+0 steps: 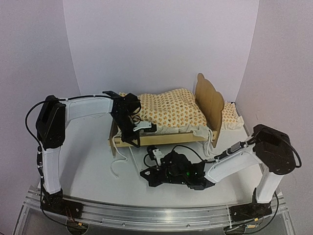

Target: Set up the pet bed

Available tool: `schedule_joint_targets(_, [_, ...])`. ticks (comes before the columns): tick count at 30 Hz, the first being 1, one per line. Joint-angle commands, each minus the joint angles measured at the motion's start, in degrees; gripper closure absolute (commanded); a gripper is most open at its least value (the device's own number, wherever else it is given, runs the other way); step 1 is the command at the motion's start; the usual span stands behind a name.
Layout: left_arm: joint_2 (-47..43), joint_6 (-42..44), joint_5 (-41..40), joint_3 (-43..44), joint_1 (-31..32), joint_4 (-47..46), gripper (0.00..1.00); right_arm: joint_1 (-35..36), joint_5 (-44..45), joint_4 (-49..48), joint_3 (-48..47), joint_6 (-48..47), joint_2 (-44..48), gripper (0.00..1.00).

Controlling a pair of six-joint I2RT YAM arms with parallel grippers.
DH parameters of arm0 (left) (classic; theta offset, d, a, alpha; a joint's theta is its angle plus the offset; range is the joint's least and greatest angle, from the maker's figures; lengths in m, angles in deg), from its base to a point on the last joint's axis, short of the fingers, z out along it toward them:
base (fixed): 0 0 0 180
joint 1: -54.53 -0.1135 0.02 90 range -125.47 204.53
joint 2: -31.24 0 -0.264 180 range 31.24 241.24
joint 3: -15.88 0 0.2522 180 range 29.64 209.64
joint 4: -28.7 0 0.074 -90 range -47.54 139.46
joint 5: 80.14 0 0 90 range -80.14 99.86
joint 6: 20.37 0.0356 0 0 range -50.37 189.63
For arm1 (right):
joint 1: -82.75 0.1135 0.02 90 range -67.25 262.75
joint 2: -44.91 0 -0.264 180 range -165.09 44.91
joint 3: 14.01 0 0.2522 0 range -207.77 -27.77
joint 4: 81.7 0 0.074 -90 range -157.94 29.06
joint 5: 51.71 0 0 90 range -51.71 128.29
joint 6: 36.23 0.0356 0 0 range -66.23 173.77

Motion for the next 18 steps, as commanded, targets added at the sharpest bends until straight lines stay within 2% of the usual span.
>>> schedule_joint_targets(1, [-1.0,-3.1,1.5,-1.8,-2.8,-12.9,1.0,2.8,-2.3,17.4,-7.4,-10.2,3.8,1.0])
schedule_joint_targets(6, [0.5,-2.1,-2.0,-7.3,-3.0,-19.7,1.0,3.0,-2.8,22.1,-13.0,-10.1,1.6,1.0])
schedule_joint_targets(10, [1.1,-2.2,-2.4,-8.2,-3.2,-20.9,1.0,2.9,-5.2,25.2,-16.4,-8.5,-1.3,1.0])
schedule_joint_targets(11, [1.0,-2.0,-1.8,-8.0,-3.2,-20.2,0.95,2.8,-5.3,26.4,-16.8,-7.6,-1.8,1.0])
schedule_joint_targets(15, [-2.3,-1.0,5.2,-7.5,-3.2,-16.0,0.53,2.1,-5.4,32.5,-19.6,-4.3,-3.0,1.0])
schedule_joint_targets(18, [-6.6,0.8,13.2,-5.8,-3.2,-11.1,0.38,1.6,-4.9,35.0,-19.4,-2.5,-2.4,1.0])
